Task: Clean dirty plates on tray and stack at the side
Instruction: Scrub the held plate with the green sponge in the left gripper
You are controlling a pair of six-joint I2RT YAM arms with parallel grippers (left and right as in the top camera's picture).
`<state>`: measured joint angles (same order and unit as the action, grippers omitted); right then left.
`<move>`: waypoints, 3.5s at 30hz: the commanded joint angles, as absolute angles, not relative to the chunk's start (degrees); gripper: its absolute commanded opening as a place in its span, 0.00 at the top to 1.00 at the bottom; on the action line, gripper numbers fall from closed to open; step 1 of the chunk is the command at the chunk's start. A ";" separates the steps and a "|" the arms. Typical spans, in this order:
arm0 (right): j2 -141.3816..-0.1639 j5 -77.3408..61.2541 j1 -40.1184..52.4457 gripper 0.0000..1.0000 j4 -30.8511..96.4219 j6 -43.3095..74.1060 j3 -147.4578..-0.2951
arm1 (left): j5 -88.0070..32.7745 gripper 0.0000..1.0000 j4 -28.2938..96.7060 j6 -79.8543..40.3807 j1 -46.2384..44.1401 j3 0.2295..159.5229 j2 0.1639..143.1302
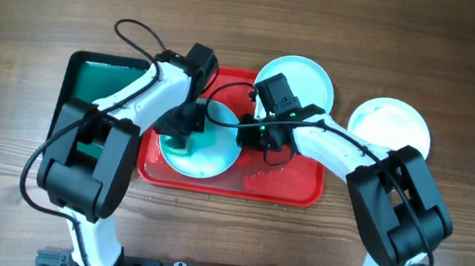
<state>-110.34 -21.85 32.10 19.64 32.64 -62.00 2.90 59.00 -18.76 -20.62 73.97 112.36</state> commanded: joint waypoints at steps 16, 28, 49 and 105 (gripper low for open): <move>-111.98 -25.65 29.34 0.96 20.60 31.92 -62.35 | -12.67 0.96 34.11 -23.18 -26.59 69.89 114.19; -111.98 -25.61 29.34 0.96 20.60 31.64 -62.35 | 20.93 0.96 44.18 -45.89 -24.62 69.91 114.13; -111.98 -25.63 29.34 0.96 20.62 31.68 -62.35 | -32.75 0.96 47.20 -0.78 -23.73 69.91 114.13; -111.98 -25.61 29.34 0.96 20.84 31.64 -62.35 | 10.94 0.96 56.53 -39.29 -17.74 69.91 114.13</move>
